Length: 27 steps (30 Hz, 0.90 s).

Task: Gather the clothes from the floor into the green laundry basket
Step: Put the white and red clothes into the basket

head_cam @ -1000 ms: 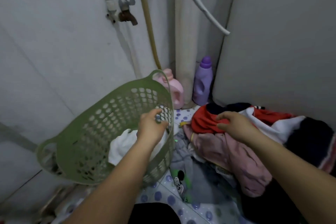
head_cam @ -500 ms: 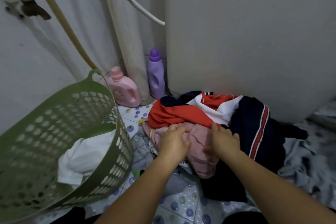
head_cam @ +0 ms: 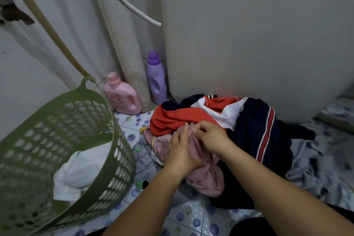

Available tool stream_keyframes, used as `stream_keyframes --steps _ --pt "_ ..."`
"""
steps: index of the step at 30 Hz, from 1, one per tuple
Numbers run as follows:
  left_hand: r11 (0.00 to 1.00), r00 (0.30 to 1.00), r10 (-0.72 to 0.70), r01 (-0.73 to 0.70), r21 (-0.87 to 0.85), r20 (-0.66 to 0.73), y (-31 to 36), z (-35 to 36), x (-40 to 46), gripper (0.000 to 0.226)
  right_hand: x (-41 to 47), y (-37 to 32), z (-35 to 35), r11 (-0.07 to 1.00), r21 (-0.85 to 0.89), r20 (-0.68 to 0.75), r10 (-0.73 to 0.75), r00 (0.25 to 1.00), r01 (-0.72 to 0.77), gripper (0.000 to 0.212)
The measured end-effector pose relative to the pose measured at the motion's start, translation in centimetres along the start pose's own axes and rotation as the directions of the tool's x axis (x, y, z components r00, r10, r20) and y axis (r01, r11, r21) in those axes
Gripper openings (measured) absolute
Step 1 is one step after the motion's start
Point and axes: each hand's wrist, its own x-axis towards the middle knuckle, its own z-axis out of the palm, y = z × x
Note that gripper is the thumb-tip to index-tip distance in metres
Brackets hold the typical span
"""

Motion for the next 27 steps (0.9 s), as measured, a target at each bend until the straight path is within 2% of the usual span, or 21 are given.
stream_keyframes --steps 1,2,4,5,6,8,10,12,14,17,20,22,25,27 --pt "1.000 0.998 0.010 -0.011 -0.022 -0.058 0.0 -0.1 0.0 0.111 -0.3 -0.6 0.1 0.995 0.097 0.022 -0.012 1.000 0.010 0.032" --pt "0.999 0.992 0.019 -0.025 -0.047 -0.124 -0.1 -0.2 0.2 0.094 -0.7 -1.0 0.0 0.984 0.175 0.049 -0.024 0.999 0.016 0.031" --pt "0.992 0.970 0.041 -0.069 -0.109 -0.238 -0.5 -1.0 0.7 0.039 -1.2 -1.1 -0.1 0.975 0.222 0.109 -0.051 0.993 0.026 0.030" --pt "0.989 0.968 0.031 -0.065 -0.131 -0.248 -0.6 -1.5 0.8 0.013 -1.4 -1.0 -0.2 0.980 0.198 0.126 -0.060 0.990 0.034 0.029" --pt "0.989 0.970 0.025 -0.059 -0.133 -0.242 -0.8 -1.8 1.0 0.014 -1.5 -0.7 -0.5 0.984 0.173 0.118 -0.060 0.991 0.039 0.027" --pt "0.996 0.975 0.019 -0.038 -0.083 -0.222 -1.4 -2.3 1.3 0.032 -1.1 0.0 -1.0 0.994 0.104 0.030 -0.023 0.999 0.020 0.020" --pt "0.998 0.980 0.006 -0.018 -0.059 -0.199 -1.7 -2.5 1.2 0.035 0.1 1.0 -1.8 0.982 -0.175 -0.112 0.050 0.992 -0.069 0.014" --pt "0.998 0.983 0.008 -0.019 -0.061 -0.181 -2.1 -2.4 1.0 0.036 1.1 2.0 -2.3 0.847 -0.493 -0.213 0.102 0.972 -0.197 0.026" --pt "0.999 0.986 0.016 -0.024 -0.047 -0.165 -2.5 -2.2 0.9 0.035 2.0 3.3 -2.6 0.746 -0.608 -0.257 0.138 0.956 -0.271 0.036" --pt "0.999 0.990 0.005 -0.012 -0.043 -0.144 -2.6 -2.0 1.0 0.035 3.3 5.3 -2.3 0.694 -0.633 -0.257 0.229 0.939 -0.343 0.045" --pt "1.000 0.994 -0.002 -0.001 -0.030 -0.106 -2.5 -2.3 1.2 0.026 4.1 6.1 -1.9 0.697 -0.625 -0.268 0.232 0.935 -0.352 0.025" --pt "0.999 0.998 -0.006 0.004 -0.037 -0.064 -2.3 -2.7 1.2 0.006 4.5 5.5 -1.9 0.781 -0.543 -0.271 0.185 0.945 -0.309 0.022" --pt "0.998 0.999 -0.005 0.002 -0.067 -0.045 -1.9 -3.0 1.9 0.023 5.0 2.5 -2.4 0.951 -0.266 -0.245 0.092 0.965 -0.159 0.022" --pt "0.996 0.998 0.008 -0.013 -0.093 -0.057 -1.3 -3.2 2.2 0.027 5.5 -0.2 -3.0 0.989 -0.148 -0.265 -0.039 0.964 -0.001 0.028"
